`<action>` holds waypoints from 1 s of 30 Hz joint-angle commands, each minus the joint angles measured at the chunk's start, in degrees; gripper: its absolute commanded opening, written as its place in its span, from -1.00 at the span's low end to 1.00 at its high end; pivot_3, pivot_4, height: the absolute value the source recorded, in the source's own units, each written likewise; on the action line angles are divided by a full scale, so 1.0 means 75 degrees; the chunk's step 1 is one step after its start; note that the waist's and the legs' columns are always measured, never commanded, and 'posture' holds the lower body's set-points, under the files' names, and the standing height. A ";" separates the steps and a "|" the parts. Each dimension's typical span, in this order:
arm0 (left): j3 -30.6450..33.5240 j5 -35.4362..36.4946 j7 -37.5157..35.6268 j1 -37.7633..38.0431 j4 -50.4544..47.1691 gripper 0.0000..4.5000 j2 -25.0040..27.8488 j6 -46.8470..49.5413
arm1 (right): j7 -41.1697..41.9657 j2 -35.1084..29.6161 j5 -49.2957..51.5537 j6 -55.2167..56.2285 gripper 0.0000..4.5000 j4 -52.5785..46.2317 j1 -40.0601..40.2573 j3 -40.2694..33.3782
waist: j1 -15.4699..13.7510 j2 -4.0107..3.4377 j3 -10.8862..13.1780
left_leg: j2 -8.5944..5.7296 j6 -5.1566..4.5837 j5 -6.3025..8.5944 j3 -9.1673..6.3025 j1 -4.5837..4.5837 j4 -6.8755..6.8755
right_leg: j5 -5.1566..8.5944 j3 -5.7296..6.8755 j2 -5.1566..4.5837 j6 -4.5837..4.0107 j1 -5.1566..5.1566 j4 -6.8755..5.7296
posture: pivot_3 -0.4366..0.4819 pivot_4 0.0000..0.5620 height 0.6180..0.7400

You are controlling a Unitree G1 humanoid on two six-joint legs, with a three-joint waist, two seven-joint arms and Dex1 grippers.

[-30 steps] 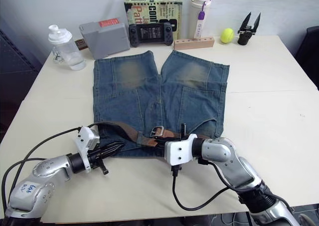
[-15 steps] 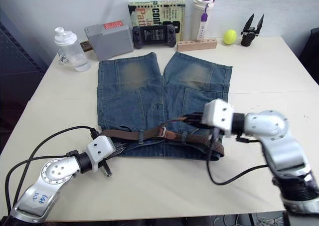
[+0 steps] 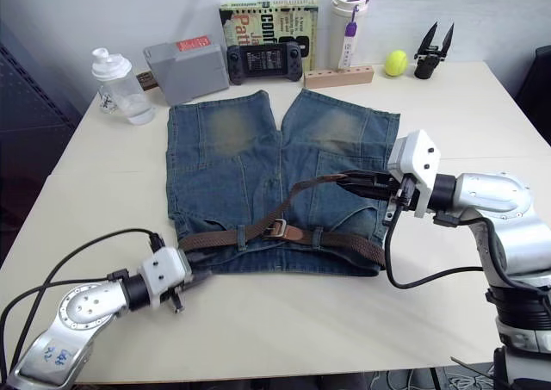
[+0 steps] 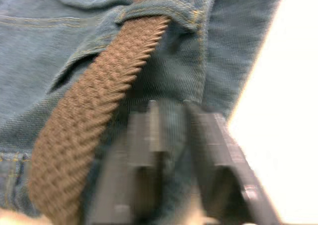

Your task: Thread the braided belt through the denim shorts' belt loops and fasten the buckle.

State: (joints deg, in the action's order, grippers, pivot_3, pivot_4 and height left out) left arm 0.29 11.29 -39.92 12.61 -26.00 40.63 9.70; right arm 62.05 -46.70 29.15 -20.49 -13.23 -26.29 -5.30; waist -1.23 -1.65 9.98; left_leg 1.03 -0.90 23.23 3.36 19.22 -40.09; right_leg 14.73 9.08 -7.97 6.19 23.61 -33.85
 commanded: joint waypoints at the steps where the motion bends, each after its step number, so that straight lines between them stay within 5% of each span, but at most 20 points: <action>1: 0.0927 0.1826 -0.0650 0.0074 -0.0809 0.38 0.0106 0.0704 | -0.0109 0.0099 0.0240 -0.0156 -1.00 -0.0555 -0.0192 -0.0003 | -0.0019 0.0012 0.0008 | 0.0004 0.0000 0.0000 -0.0001 0.0001 -0.0002 | 0.0000 0.0001 0.0000 0.0000 -0.0001 -0.0001 | -0.05 -0.47 0.76; 2: 0.1229 0.2370 -0.0742 0.0016 -0.0990 0.57 0.0148 0.0980 | -0.0126 0.0131 0.0270 -0.0213 -1.00 -0.0637 -0.0209 0.0032 | -0.0027 0.0020 0.0013 | 0.0015 0.0000 0.0000 -0.0006 0.0003 -0.0008 | 0.0000 0.0002 -0.0001 0.0000 -0.0001 -0.0002 | -0.05 -0.47 0.76; 6: 0.2280 0.4571 -0.0829 -0.0453 -0.1289 0.57 0.0497 0.2352 | -0.0173 0.0265 0.0195 -0.0398 -1.00 -0.0962 -0.0297 0.0337 | -0.0014 0.0027 0.0017 | 0.0016 0.0000 0.0000 -0.0020 0.0006 -0.0017 | 0.0000 0.0004 -0.0003 0.0000 -0.0006 -0.0005 | -0.05 -0.47 0.76; 9: 0.2566 0.5248 -0.0457 -0.1041 -0.1097 0.57 0.0379 0.2734 | -0.0238 0.0349 -0.0037 -0.0388 -1.00 -0.1039 -0.0386 0.0637 | -0.0003 0.0026 0.0019 | 0.0012 0.0000 0.0000 -0.0017 0.0004 -0.0013 | 0.0000 0.0003 0.0000 0.0000 -0.0005 -0.0004 | -0.05 -0.47 0.76; 15: 0.1150 0.2857 0.0433 -0.2467 -0.0415 0.57 -0.0325 0.1630 | -0.0570 0.0827 -0.0318 -0.0482 -1.00 -0.1236 -0.0655 0.1303 | -0.0009 0.0034 0.0022 | -0.0024 0.0003 -0.0002 0.0010 0.0002 -0.0016 | -0.0001 0.0002 0.0014 0.0002 -0.0010 -0.0004 | -0.05 -0.47 0.76; 30: 0.0249 0.1885 0.0187 -0.3275 0.0468 0.57 -0.1287 0.0795 | -0.0624 0.1188 -0.0239 -0.0671 -1.00 -0.1538 -0.0750 0.1514 | -0.0007 0.0068 0.0042 | -0.0014 0.0008 -0.0003 0.0051 0.0008 -0.0011 | -0.0002 0.0002 0.0026 0.0003 -0.0004 0.0003 | -0.05 -0.47 0.76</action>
State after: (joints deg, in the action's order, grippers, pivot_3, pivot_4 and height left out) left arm 2.44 25.95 -38.16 -11.12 -21.54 31.39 17.06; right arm 57.15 -38.06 26.06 -25.45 -22.26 -31.11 6.50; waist -1.28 -1.14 10.30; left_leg 0.92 -0.84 23.21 3.74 19.28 -40.17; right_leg 14.72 9.10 -7.78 6.21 23.58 -33.84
